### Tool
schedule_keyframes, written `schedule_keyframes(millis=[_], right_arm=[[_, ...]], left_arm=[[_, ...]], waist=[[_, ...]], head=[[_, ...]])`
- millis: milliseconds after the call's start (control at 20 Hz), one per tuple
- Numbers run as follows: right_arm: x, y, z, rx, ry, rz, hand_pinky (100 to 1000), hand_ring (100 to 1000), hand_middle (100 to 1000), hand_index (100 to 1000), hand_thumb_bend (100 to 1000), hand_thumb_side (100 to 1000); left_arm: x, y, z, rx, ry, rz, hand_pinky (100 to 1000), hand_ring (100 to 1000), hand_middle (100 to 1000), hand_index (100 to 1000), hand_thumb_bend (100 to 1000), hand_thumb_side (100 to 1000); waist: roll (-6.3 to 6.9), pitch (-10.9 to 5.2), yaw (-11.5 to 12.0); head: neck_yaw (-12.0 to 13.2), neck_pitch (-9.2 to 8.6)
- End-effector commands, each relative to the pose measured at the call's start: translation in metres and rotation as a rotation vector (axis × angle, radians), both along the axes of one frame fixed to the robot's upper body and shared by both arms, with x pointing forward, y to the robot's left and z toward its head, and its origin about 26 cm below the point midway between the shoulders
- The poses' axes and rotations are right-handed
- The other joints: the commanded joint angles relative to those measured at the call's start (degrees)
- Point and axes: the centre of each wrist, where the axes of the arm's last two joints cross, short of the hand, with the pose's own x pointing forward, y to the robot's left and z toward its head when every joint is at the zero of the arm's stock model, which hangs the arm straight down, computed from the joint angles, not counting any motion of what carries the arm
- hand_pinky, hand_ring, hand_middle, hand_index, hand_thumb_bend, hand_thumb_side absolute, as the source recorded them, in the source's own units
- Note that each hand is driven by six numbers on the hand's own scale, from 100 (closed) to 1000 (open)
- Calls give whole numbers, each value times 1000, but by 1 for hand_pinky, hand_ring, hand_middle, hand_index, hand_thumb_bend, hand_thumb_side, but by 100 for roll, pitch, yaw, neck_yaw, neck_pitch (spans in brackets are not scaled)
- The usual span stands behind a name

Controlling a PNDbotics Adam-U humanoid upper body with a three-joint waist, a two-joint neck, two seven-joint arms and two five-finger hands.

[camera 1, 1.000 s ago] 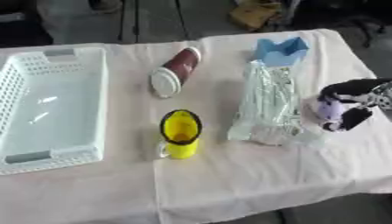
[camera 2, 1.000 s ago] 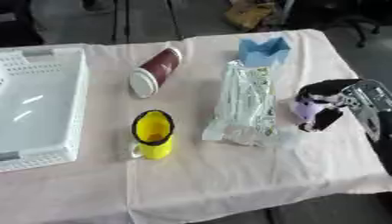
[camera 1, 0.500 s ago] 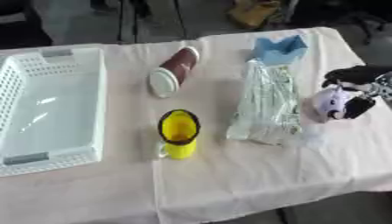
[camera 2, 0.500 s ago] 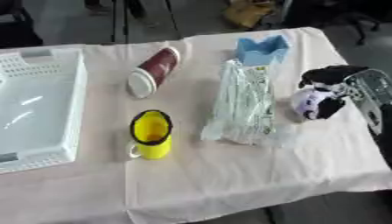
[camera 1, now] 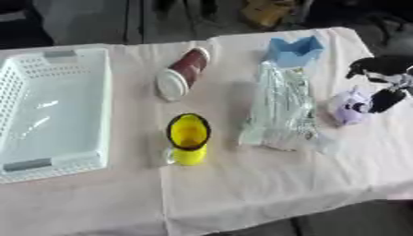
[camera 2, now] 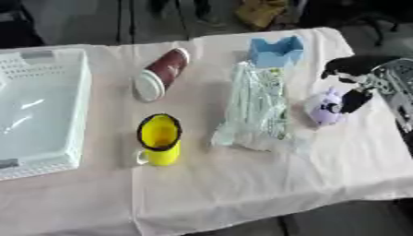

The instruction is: Pick up objects on the table and place them in the box.

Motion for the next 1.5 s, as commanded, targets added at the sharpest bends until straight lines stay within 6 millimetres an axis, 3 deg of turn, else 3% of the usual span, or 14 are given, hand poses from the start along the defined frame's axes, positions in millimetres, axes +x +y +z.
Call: schedule_keyframes(millis=[50, 1100, 1150, 1200, 1250, 1300, 1350, 1500], right_arm=[[1, -8, 8, -17, 3, -15, 648, 821, 985, 942, 449, 421], [13, -5, -42, 58, 93, -22, 588, 786, 967, 944, 455, 442], [13, -5, -43, 58, 91, -21, 544, 753, 944, 932, 444, 359], [13, -5, -44, 55, 89, -19, 544, 753, 944, 932, 444, 359], [13, -4, -46, 52, 88, -18, 504, 723, 927, 901, 426, 223], [14, -4, -47, 42, 86, -19, 504, 723, 927, 901, 426, 223], [14, -4, -49, 32, 83, -18, 422, 650, 873, 844, 421, 198], [14, -3, -51, 7, 62, -10, 410, 637, 864, 834, 421, 198]], left_arm=[[-1, 0, 8, 13, -28, -8, 348, 766, 773, 787, 259, 931], [0, -2, 8, 3, -30, -19, 347, 768, 773, 788, 258, 932], [0, -2, 8, 3, -30, -20, 346, 768, 773, 788, 259, 932], [0, -2, 7, 2, -30, -20, 346, 768, 773, 788, 259, 932], [0, -3, 7, 2, -30, -20, 346, 768, 773, 788, 259, 932], [0, -3, 7, 1, -29, -21, 346, 768, 773, 788, 259, 932], [0, -3, 7, 1, -29, -21, 346, 768, 773, 788, 259, 932], [0, -3, 7, 1, -30, -20, 346, 768, 773, 788, 259, 932]], waist=[[8, -67, 11], [84, -36, 67], [85, -36, 68], [85, -36, 69], [85, -36, 70], [85, -35, 72], [85, -35, 73], [86, -35, 76]], head=[[-26, 18], [-105, -12], [-110, -12], [-114, -14], [-117, -16], [-119, -18], [-122, -18], [-130, -15]])
